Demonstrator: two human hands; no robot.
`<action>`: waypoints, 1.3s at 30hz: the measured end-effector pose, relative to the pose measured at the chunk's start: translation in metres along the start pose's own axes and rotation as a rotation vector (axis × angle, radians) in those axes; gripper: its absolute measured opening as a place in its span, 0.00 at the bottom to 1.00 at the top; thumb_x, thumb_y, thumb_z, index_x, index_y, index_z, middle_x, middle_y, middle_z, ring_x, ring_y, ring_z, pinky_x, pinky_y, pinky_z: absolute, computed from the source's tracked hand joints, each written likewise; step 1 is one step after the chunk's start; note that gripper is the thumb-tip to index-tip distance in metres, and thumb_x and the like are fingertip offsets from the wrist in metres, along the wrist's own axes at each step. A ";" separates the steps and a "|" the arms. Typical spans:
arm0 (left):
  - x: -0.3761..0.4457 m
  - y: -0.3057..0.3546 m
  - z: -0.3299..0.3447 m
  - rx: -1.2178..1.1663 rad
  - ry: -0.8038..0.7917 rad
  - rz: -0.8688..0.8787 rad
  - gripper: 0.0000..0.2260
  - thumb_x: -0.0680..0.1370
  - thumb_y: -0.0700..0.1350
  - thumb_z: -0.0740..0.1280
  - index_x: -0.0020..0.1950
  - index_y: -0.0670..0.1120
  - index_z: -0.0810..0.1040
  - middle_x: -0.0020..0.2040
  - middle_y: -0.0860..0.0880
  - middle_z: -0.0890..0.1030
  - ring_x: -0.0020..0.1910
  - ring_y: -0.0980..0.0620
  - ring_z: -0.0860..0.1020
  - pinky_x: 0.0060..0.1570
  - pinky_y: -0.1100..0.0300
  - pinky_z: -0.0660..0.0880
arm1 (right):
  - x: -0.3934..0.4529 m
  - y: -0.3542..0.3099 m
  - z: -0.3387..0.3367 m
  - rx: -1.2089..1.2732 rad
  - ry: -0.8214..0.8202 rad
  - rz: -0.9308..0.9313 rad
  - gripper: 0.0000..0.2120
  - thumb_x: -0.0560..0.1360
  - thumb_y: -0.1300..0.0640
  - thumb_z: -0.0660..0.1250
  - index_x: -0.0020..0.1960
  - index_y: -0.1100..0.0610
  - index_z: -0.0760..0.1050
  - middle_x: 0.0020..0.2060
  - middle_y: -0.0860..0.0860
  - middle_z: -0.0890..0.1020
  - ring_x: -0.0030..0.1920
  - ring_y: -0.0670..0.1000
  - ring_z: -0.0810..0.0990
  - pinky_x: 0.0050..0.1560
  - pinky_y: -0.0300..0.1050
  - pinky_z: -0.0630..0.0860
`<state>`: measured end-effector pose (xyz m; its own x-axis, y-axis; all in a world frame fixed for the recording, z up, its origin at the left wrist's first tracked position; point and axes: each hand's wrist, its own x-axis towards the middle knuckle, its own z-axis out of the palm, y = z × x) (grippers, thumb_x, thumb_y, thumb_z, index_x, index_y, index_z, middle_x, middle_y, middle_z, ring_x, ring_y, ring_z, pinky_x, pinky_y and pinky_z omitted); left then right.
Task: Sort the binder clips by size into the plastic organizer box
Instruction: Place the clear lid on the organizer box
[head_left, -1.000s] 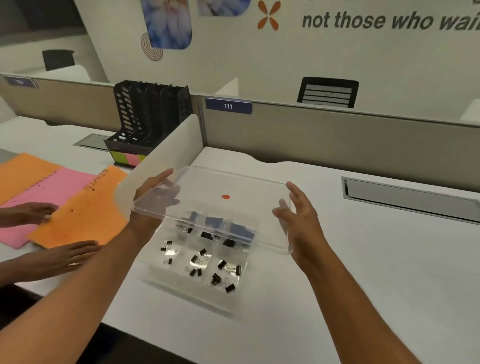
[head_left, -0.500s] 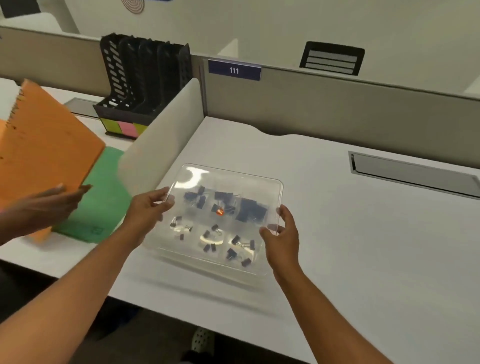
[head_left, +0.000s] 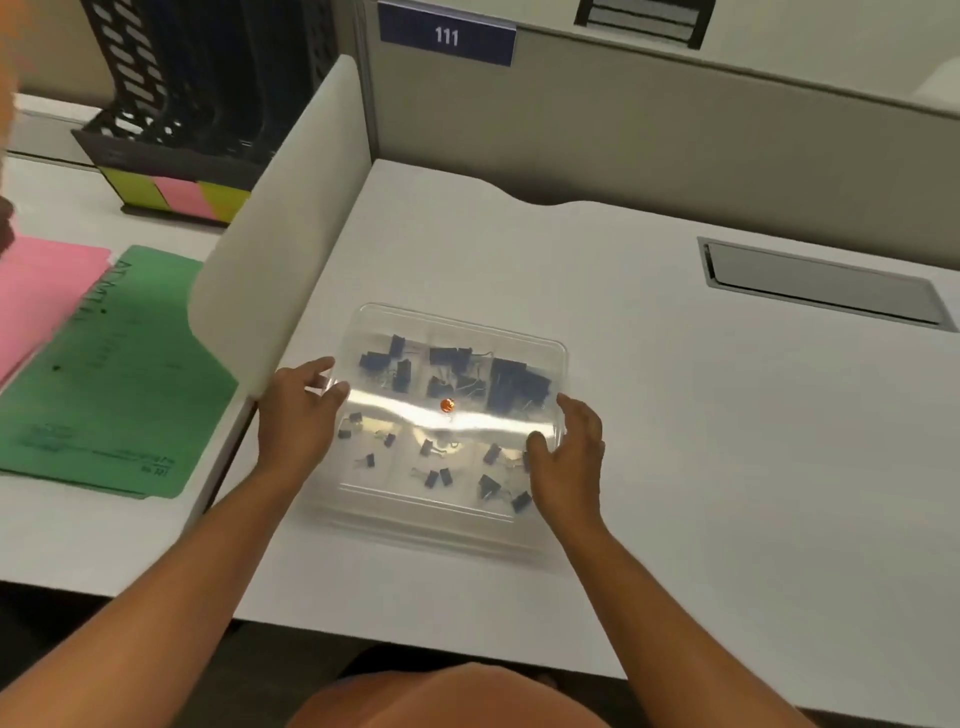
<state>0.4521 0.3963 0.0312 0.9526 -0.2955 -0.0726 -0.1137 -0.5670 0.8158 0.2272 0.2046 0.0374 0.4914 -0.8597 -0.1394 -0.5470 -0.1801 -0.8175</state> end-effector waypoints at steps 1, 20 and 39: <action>0.000 -0.001 0.001 -0.010 0.000 -0.009 0.17 0.81 0.46 0.72 0.70 0.50 0.80 0.57 0.47 0.81 0.43 0.54 0.79 0.47 0.55 0.74 | 0.000 0.001 0.002 -0.001 0.002 -0.002 0.26 0.83 0.59 0.66 0.80 0.51 0.64 0.79 0.50 0.64 0.78 0.54 0.65 0.72 0.47 0.68; 0.039 0.004 -0.001 -0.009 -0.247 -0.161 0.16 0.84 0.53 0.66 0.70 0.50 0.78 0.53 0.50 0.81 0.52 0.48 0.79 0.53 0.53 0.73 | 0.048 -0.013 -0.002 -0.158 0.089 -0.011 0.23 0.85 0.48 0.62 0.77 0.52 0.64 0.72 0.54 0.71 0.69 0.55 0.73 0.67 0.56 0.77; 0.123 0.032 0.047 -0.333 -0.232 -0.266 0.11 0.81 0.55 0.71 0.59 0.51 0.84 0.49 0.57 0.85 0.52 0.55 0.81 0.45 0.61 0.75 | 0.139 -0.033 0.010 0.290 -0.003 0.488 0.19 0.79 0.39 0.70 0.41 0.52 0.77 0.41 0.52 0.81 0.48 0.57 0.82 0.58 0.53 0.81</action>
<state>0.5524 0.3057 0.0210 0.8440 -0.3584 -0.3989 0.2582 -0.3804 0.8880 0.3203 0.0959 0.0388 0.2304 -0.8089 -0.5409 -0.5025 0.3771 -0.7780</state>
